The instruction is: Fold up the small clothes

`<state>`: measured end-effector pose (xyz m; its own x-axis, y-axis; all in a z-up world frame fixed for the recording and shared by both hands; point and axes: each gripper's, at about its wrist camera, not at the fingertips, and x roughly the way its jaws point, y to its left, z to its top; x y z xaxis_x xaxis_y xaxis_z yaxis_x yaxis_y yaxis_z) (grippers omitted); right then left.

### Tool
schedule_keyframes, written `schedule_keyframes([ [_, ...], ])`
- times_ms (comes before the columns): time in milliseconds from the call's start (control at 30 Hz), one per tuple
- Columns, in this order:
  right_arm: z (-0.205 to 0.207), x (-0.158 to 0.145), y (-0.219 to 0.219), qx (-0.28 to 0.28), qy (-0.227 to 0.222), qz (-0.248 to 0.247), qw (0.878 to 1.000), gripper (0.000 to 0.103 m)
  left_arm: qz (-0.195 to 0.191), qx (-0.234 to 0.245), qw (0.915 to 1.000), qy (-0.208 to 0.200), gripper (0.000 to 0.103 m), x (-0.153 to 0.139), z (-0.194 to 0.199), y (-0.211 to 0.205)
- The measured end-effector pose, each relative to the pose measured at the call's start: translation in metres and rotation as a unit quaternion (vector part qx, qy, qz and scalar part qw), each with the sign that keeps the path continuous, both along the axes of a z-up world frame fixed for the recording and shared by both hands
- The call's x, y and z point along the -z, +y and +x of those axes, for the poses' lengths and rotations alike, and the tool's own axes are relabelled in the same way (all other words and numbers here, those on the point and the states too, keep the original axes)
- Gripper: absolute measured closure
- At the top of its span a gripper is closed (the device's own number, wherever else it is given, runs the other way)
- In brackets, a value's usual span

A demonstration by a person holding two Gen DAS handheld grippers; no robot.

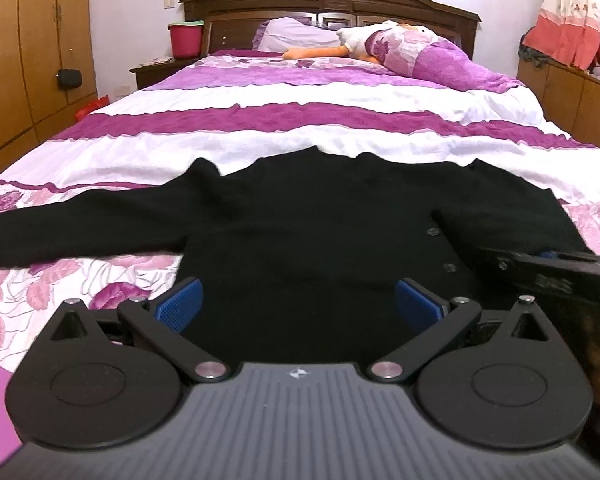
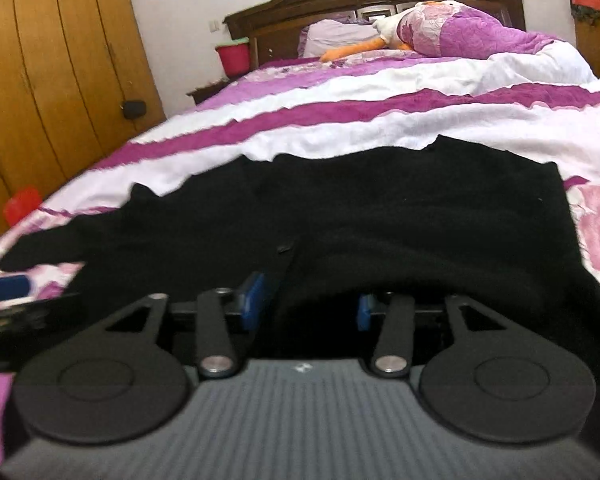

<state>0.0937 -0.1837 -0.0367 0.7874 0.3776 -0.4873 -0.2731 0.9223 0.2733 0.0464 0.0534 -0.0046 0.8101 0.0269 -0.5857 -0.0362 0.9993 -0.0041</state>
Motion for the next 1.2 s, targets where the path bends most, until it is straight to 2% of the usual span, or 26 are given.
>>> schedule_keyframes([
  [133,-0.023,-0.008,-0.025,0.006,0.001,0.020,1.000,0.054,-0.003,0.011,0.9999,-0.004,0.000,-0.006,0.004,-0.015],
  [233,-0.036,-0.012,-0.048,0.035,-0.001,0.029,0.999,0.054,-0.009,0.037,0.9993,-0.005,0.000,-0.012,0.009,-0.032],
  [300,-0.050,-0.013,-0.067,0.068,-0.009,0.033,0.997,0.054,-0.007,0.057,0.9983,-0.008,0.000,-0.016,0.012,-0.046],
  [433,-0.069,-0.007,-0.095,0.144,-0.020,0.002,0.989,0.054,0.025,0.098,0.9947,-0.016,0.000,-0.017,0.019,-0.090],
  [567,-0.073,0.008,-0.113,0.186,-0.005,-0.011,0.982,0.054,0.055,0.142,0.9881,-0.018,0.000,-0.010,0.028,-0.136],
  [700,-0.069,0.028,-0.121,0.188,0.018,-0.005,0.982,0.054,0.071,0.191,0.9790,-0.013,0.000,0.001,0.034,-0.176],
  [767,-0.069,0.037,-0.122,0.184,0.015,-0.005,0.983,0.054,0.090,0.210,0.9735,-0.015,0.000,0.009,0.035,-0.191],
  [900,-0.071,0.047,-0.121,0.177,-0.001,-0.010,0.984,0.055,0.140,0.234,0.9618,-0.024,0.011,0.029,0.041,-0.216],
  [1033,-0.073,0.053,-0.122,0.175,-0.014,-0.003,0.984,0.053,0.162,0.239,0.9567,-0.034,0.020,0.042,0.049,-0.228],
  [1133,-0.072,0.056,-0.123,0.174,-0.021,0.000,0.985,0.053,0.160,0.236,0.9578,-0.038,0.035,0.046,0.057,-0.232],
  [1200,-0.072,0.058,-0.123,0.174,-0.024,0.001,0.984,0.052,0.156,0.234,0.9586,-0.044,0.051,0.046,0.062,-0.232],
])
